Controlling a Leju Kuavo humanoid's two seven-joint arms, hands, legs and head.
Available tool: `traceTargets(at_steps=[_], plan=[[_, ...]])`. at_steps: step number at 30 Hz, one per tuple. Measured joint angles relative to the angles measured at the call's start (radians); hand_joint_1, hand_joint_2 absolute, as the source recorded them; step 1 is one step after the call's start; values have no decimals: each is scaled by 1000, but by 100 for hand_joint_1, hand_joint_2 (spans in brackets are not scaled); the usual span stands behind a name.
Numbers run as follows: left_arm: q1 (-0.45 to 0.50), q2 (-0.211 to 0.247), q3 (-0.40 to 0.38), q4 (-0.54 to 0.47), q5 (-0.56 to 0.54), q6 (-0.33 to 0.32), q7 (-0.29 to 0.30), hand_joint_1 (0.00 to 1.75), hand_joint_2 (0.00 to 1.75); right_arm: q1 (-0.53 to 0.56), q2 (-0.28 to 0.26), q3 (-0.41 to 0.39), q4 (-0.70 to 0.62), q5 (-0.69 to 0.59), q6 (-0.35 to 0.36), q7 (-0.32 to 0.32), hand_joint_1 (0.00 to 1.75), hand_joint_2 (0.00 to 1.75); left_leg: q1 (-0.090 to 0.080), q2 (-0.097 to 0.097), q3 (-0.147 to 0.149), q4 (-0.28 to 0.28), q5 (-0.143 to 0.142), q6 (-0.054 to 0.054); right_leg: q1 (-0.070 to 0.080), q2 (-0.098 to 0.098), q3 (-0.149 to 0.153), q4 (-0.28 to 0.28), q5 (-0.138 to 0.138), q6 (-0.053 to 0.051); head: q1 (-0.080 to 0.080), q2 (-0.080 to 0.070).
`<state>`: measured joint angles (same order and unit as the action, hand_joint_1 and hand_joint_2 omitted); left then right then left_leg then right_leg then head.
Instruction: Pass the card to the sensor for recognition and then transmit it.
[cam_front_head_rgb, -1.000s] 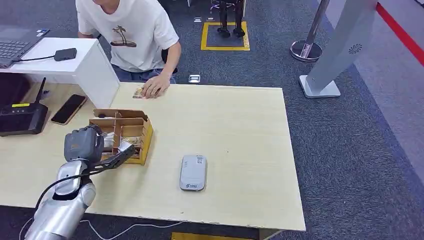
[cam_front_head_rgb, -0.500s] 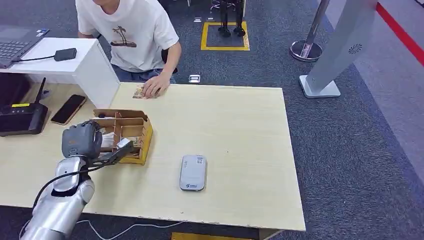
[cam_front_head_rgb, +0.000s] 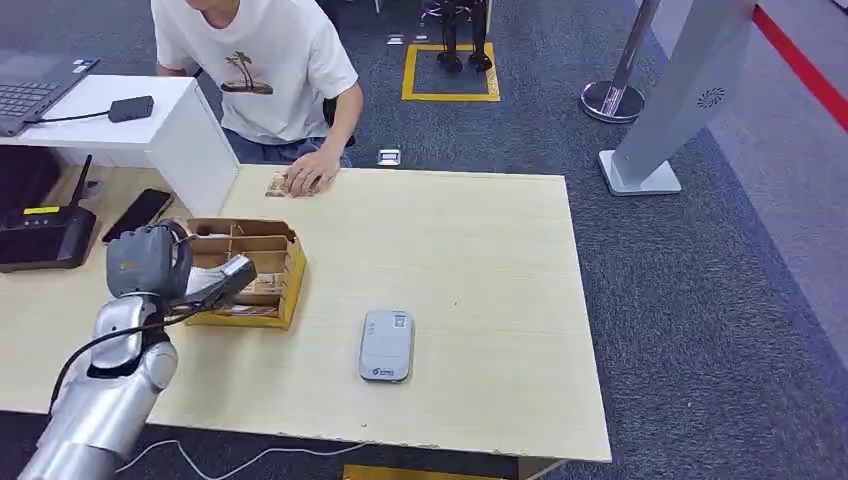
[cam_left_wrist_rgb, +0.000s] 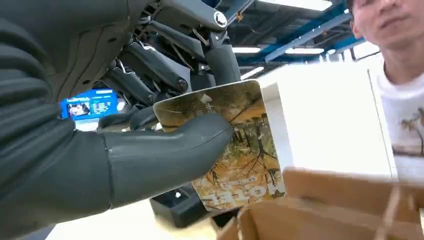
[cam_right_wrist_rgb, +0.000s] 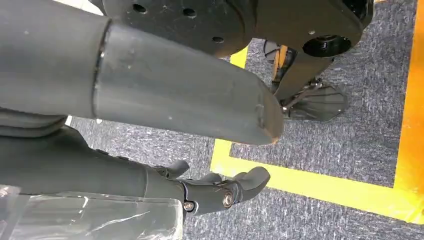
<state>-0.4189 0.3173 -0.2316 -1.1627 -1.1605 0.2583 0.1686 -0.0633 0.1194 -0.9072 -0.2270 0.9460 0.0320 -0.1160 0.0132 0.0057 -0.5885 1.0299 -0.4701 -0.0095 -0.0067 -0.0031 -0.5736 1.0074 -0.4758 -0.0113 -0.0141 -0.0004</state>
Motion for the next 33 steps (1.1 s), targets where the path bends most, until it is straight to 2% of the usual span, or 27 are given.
traceTargets(at_steps=[16,20,25,33], plan=[[-131,53,0,-31,88,-49,-17,175,175,-11,9,0,0,12,11,0,0,0,0,0,0,0,0,0,0,0,0,0,0,0,0,0],[-144,60,5,-26,94,-20,9,175,175,-18,13,0,1,16,12,7,0,0,0,0,0,0,0,0,0,0,0,0,0,0,0,0],[-159,67,18,41,65,45,23,175,175,-24,17,2,2,19,11,12,0,0,0,0,0,0,0,0,0,0,0,0,0,0,0,0],[-175,70,37,126,65,57,18,175,175,-29,17,4,2,27,11,18,0,0,0,0,0,0,0,0,0,0,0,1,0,0,0,0]])
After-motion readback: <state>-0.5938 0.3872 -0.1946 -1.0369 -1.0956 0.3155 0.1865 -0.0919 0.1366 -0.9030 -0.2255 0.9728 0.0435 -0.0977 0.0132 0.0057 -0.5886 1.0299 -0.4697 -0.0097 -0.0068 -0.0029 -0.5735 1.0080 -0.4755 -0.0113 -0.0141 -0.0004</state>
